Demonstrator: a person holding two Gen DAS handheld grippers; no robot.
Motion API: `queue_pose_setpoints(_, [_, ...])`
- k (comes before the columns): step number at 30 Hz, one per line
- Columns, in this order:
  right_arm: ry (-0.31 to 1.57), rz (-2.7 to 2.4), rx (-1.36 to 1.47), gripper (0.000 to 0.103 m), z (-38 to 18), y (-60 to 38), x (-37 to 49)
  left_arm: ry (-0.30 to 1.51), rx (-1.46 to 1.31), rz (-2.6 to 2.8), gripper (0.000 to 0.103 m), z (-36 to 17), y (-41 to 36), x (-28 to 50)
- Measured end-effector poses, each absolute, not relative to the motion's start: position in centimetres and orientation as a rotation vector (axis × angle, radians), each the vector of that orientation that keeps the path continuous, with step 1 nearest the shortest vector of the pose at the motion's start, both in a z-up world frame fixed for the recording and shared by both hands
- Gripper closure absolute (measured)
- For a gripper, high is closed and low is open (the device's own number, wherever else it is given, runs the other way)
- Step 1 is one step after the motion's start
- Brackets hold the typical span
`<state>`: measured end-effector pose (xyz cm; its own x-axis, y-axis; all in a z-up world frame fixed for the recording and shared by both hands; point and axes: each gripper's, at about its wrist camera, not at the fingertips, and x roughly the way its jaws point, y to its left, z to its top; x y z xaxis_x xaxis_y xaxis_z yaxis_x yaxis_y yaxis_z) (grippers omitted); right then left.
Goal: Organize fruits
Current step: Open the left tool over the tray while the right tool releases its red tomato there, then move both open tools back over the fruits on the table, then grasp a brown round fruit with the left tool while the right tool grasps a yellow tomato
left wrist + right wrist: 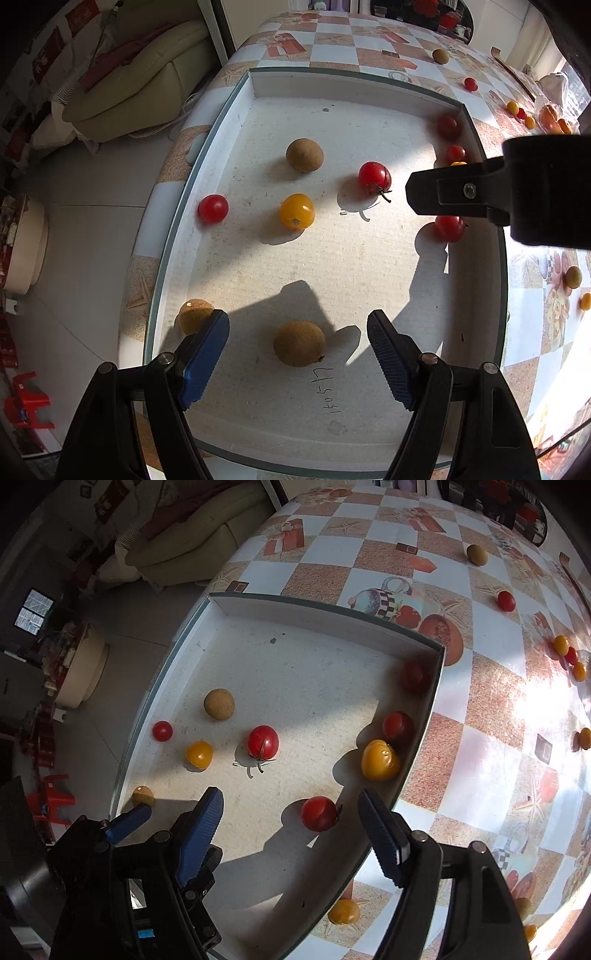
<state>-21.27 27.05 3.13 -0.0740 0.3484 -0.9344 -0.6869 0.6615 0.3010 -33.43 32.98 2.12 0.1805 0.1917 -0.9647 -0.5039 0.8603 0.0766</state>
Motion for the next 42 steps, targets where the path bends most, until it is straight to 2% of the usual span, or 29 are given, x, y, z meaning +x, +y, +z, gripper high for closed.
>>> queue_pose_setpoints(6, [1.369,0.800,-0.231,0.023,5.0,22.6,-19.8,1.293,-0.239,0.455,0.025,3.4,31.4,-31.3])
queue_pose_setpoints(15, [1.362,0.563,-0.193,0.023,6.3,10.4,-17.9,1.241,-0.150,0.306,0.025,6.4,26.3,-27.1])
queue_pose_setpoints(22, [1.406,0.382,-0.174,0.023,5.3,2.2,-18.7,1.240,-0.106,0.146,0.025,6.9,20.6,-23.8])
queue_pose_setpoints(29, [1.433,0.333,-0.145,0.024,3.5,-1.1,-19.1,1.273,-0.106,0.038,0.025,5.7,16.8,-20.5])
queue_pose_setpoints(40, [1.443,0.385,-0.104,0.053,1.7,-2.2,-17.7,1.296,-0.054,-0.075,0.025,4.0,13.2,-19.3])
queue_pose_setpoints(42, [1.427,0.397,-0.132,0.061,1.7,-1.8,-17.7,1.300,-0.055,-0.082,0.025,3.9,13.0,-19.2])
